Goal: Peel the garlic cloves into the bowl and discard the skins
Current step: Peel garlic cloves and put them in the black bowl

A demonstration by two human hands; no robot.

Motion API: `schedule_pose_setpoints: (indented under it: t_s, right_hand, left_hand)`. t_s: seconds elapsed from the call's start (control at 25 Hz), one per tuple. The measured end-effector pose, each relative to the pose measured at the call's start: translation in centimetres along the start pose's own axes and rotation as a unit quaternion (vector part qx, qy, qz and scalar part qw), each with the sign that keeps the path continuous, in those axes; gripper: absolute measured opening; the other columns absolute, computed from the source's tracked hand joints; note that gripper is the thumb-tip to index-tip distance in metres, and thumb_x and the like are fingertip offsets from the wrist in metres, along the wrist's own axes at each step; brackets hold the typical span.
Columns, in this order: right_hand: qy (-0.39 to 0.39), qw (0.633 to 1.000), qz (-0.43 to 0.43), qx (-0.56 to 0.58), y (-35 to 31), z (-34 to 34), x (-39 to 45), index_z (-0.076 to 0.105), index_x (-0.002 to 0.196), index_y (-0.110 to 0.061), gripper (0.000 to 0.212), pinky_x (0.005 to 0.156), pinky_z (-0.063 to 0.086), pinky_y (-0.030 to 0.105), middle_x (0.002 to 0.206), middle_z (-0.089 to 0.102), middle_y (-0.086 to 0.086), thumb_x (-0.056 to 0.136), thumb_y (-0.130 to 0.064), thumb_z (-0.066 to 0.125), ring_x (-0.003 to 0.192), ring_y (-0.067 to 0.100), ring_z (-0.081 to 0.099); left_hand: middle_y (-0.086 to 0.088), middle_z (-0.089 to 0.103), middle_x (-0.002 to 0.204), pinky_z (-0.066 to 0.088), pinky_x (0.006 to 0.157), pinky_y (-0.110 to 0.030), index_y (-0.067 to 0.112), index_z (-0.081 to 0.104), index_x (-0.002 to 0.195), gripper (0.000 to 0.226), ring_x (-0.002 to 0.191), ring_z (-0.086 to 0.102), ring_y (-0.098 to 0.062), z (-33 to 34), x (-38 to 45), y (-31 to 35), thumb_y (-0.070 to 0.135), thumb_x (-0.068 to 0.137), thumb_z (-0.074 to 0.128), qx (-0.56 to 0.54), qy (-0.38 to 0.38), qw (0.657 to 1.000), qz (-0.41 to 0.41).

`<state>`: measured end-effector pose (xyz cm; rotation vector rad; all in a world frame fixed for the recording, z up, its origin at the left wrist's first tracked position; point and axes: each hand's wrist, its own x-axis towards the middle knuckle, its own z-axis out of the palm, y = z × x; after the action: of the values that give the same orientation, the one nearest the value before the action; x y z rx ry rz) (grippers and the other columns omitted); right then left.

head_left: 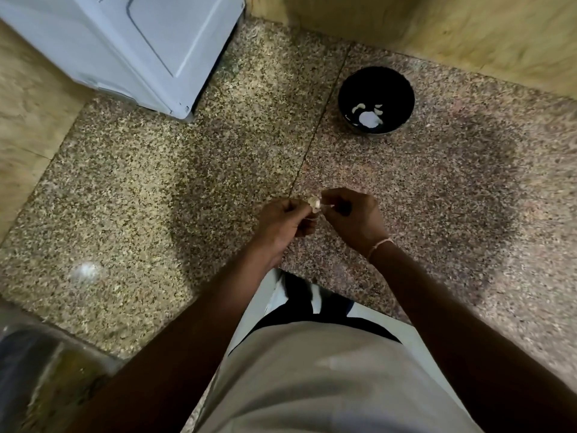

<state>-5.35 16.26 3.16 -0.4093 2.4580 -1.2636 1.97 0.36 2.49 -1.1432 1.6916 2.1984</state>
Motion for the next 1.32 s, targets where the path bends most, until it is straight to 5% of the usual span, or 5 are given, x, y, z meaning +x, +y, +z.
schedule_pose_setpoints:
  t_s: [0.48,0.68,0.88,1.16,1.32]
  right_hand:
    - [0.005,0.998,0.048,0.051,2.3,-4.0,-1.7,0.08,0.101,-0.02,0.017,0.078,0.062,0.035,0.091,0.078,-0.004,0.085,-0.018,0.084,0.084,0.006,0.074]
    - [0.011,0.975,0.119,0.186,2.9,-3.7,-1.1,0.077,0.107,-0.016,0.021,0.083,0.063,0.038,0.094,0.079,0.0,0.087,-0.017,0.083,0.09,0.015,0.076]
    - [-0.027,0.954,0.143,0.261,3.7,-3.9,-1.0,0.078,0.104,-0.013,0.017,0.077,0.061,0.033,0.093,0.079,0.007,0.088,-0.012,0.081,0.087,0.018,0.074]
    - [-0.094,0.992,-0.033,-0.073,4.7,-6.2,0.9,0.081,0.102,-0.015,0.017,0.084,0.058,0.02,0.1,0.078,0.001,0.089,-0.007,0.077,0.085,0.007,0.071]
    - [-0.129,0.969,-0.093,-0.191,4.3,-5.5,2.4,0.082,0.101,-0.018,0.02,0.087,0.059,0.033,0.102,0.079,0.004,0.091,-0.006,0.069,0.091,0.019,0.073]
  left_hand:
    - [-0.015,0.076,0.085,0.062,0.063,-0.032,0.006,0.075,0.095,0.004,0.063,0.07,-0.022,5.6,0.1,-1.3,0.009,0.097,0.073,0.003,-0.043,0.999,0.005]
    - [-0.018,0.078,0.092,0.062,0.065,-0.033,0.001,0.077,0.103,0.011,0.074,0.074,-0.024,5.5,0.2,-1.1,0.008,0.097,0.07,-0.092,-0.043,0.992,-0.07]
    - [-0.016,0.078,0.089,0.061,0.063,-0.032,0.007,0.079,0.098,0.009,0.069,0.072,-0.023,6.3,0.0,-1.8,0.009,0.099,0.07,-0.06,-0.018,0.996,-0.057]
    - [-0.011,0.071,0.065,0.044,0.044,-0.026,0.006,0.078,0.076,0.018,0.052,0.058,-0.021,7.4,1.0,-3.6,0.012,0.092,0.075,0.084,0.035,0.991,-0.098]
    - [-0.011,0.071,0.062,0.049,0.052,-0.031,0.011,0.076,0.066,0.027,0.054,0.062,-0.023,7.4,2.3,-4.3,0.023,0.089,0.084,0.101,0.068,0.987,-0.108]
